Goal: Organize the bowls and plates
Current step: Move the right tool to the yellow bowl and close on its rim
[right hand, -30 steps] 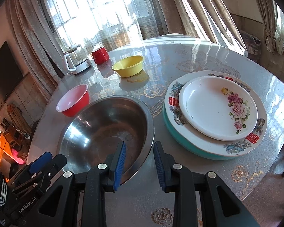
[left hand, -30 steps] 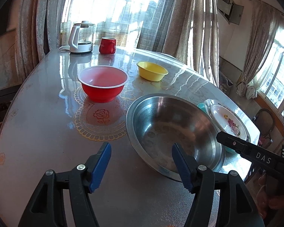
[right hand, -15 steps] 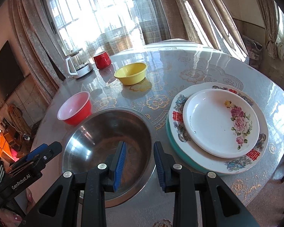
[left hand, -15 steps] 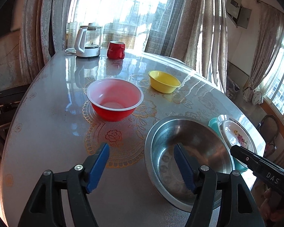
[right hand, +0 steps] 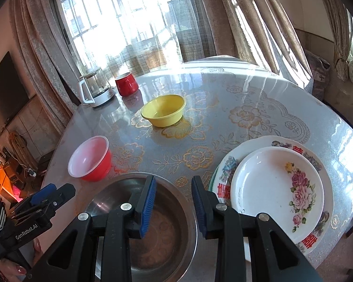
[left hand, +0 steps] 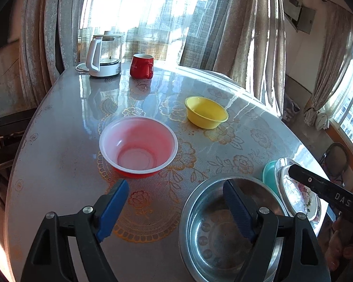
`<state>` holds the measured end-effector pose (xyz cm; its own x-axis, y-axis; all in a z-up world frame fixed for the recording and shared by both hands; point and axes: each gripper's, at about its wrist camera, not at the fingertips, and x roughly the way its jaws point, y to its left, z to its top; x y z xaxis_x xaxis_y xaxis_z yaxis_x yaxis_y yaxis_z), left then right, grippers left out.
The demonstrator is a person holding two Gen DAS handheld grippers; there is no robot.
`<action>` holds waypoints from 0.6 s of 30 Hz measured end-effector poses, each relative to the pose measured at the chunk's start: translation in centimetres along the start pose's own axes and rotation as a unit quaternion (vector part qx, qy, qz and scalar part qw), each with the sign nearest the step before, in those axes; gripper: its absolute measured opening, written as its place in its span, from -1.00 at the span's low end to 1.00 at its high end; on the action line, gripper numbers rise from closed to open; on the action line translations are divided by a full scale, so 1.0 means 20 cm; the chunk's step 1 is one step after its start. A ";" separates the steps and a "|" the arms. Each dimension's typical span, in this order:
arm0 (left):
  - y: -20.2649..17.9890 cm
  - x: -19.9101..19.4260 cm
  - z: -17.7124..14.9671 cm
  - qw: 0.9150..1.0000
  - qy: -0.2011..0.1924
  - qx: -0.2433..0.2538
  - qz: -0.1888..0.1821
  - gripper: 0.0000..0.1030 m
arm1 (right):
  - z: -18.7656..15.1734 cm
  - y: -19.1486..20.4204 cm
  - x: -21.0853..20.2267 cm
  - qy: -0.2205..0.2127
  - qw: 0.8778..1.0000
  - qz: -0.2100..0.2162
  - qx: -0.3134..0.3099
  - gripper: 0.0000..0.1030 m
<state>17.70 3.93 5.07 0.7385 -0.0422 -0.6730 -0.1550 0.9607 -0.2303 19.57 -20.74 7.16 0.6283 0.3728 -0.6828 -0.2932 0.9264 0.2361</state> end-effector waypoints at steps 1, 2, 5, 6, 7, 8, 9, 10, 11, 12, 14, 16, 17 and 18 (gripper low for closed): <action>-0.01 0.01 0.02 1.000 0.002 0.001 0.000 0.61 | 0.03 0.00 0.02 0.002 1.000 0.003 0.002 -0.39; -0.01 0.02 0.04 1.000 0.003 0.001 -0.001 0.61 | 0.06 -0.01 0.03 0.002 1.000 0.003 0.000 -0.39; -0.04 0.06 0.10 1.000 0.006 0.004 -0.001 0.62 | 0.16 0.00 0.09 0.000 1.000 -0.004 -0.009 -0.35; -0.05 0.07 0.12 1.000 0.007 0.008 0.001 0.65 | 0.19 0.00 0.11 -0.004 1.000 -0.006 -0.014 -0.26; -0.06 0.09 0.14 1.000 0.008 0.013 0.005 0.65 | 0.22 -0.01 0.14 -0.004 1.000 -0.010 -0.015 -0.24; -0.07 0.10 0.16 1.000 0.008 0.018 0.010 0.65 | 0.26 -0.01 0.17 -0.002 1.000 -0.010 -0.014 -0.24; -0.08 0.11 0.18 1.000 0.007 0.023 0.014 0.66 | 0.29 -0.02 0.20 -0.001 1.000 -0.007 -0.013 -0.24; -0.09 0.12 0.19 1.000 0.007 0.026 0.016 0.66 | 0.32 -0.03 0.24 0.002 1.000 -0.005 -0.010 -0.24; -0.09 0.13 0.21 0.999 0.009 0.028 0.017 0.67 | 0.35 -0.04 0.28 0.007 1.000 -0.006 -0.007 -0.24; -0.09 0.15 0.22 0.999 0.010 0.028 0.018 0.67 | 0.37 -0.05 0.32 0.013 1.000 -0.003 -0.004 -0.24; -0.08 0.18 0.25 0.999 0.011 0.022 0.021 0.67 | 0.42 -0.07 0.40 0.027 1.000 0.009 0.007 -0.24; -0.07 0.20 0.26 1.000 0.009 0.015 0.021 0.67 | 0.46 -0.10 0.49 0.042 0.999 0.014 0.022 -0.24; -0.07 0.21 0.27 1.000 0.010 0.011 0.022 0.67 | 0.47 -0.11 0.54 0.048 0.998 0.014 0.029 -0.24; -0.06 0.22 0.27 1.000 0.012 0.009 0.022 0.67 | 0.48 -0.12 0.58 0.054 0.998 0.016 0.035 -0.24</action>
<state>24.69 4.08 6.22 0.7158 -0.0059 -0.6983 -0.1746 0.9667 -0.1870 34.47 -18.13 5.41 0.5372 0.3986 -0.7433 -0.2581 0.9167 0.3051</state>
